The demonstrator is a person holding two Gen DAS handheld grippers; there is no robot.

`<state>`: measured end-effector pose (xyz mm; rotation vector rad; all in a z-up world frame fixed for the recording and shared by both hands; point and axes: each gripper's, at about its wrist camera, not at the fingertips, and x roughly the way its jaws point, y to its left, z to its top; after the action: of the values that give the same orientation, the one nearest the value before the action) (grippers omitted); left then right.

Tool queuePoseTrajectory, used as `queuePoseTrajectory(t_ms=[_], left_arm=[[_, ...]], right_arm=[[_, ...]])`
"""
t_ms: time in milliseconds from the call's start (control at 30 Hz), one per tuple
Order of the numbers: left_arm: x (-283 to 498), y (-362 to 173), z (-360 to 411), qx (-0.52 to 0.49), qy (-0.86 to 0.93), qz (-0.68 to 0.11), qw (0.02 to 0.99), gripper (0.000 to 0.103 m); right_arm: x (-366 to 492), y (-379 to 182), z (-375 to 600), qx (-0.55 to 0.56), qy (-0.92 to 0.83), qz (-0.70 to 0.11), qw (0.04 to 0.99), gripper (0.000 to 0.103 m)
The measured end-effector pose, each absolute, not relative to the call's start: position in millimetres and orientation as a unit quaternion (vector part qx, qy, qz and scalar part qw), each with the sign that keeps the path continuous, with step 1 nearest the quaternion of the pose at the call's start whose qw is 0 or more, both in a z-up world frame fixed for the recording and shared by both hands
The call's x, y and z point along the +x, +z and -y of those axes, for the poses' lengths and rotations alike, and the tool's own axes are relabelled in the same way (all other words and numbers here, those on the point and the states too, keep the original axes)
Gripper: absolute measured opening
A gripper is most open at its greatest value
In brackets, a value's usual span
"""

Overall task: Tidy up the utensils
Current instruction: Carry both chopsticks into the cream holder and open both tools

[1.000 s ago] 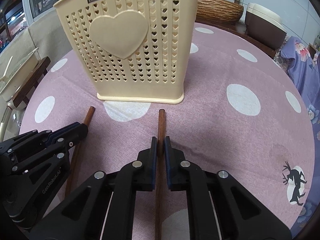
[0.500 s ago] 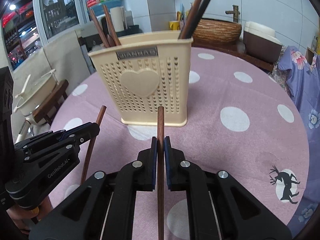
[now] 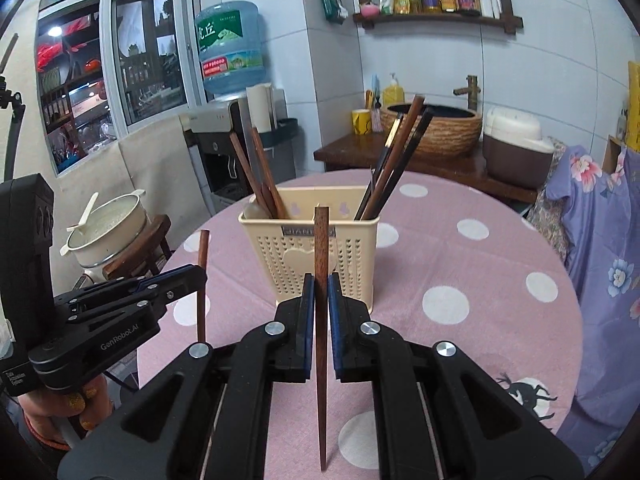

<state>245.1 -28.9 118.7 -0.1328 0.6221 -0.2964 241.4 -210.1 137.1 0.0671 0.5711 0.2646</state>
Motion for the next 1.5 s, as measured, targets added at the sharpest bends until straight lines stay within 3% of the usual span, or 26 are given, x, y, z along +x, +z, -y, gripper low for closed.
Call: queuePoseTrajectory(t_ms=[800, 1033, 1300, 1500], left_arm=[[236.6, 160.7, 27.3, -0.058, -0.158, -0.262, 0.950, 0.007], [246.6, 206.1, 29.4, -0.055, -0.167, -0.230, 0.957, 0.007], [267.9, 295.8, 32.2, -0.064, -0.135, -0.156, 0.976, 0.007], [297.5, 290.5, 48.7, -0.060, -0.093, -0.144, 0.983, 0.007]], right_arm=[[242.0, 172.0, 216.4, 0.046, 0.148, -0.266, 0.951, 0.008], [253.3, 226.9, 214.6, 0.046, 0.152, -0.231, 0.960, 0.008], [286.5, 305.2, 211.6, 0.066, 0.119, -0.162, 0.977, 0.008], [324.5, 290.2, 200.4, 0.069, 0.072, -0.153, 0.983, 0.008]])
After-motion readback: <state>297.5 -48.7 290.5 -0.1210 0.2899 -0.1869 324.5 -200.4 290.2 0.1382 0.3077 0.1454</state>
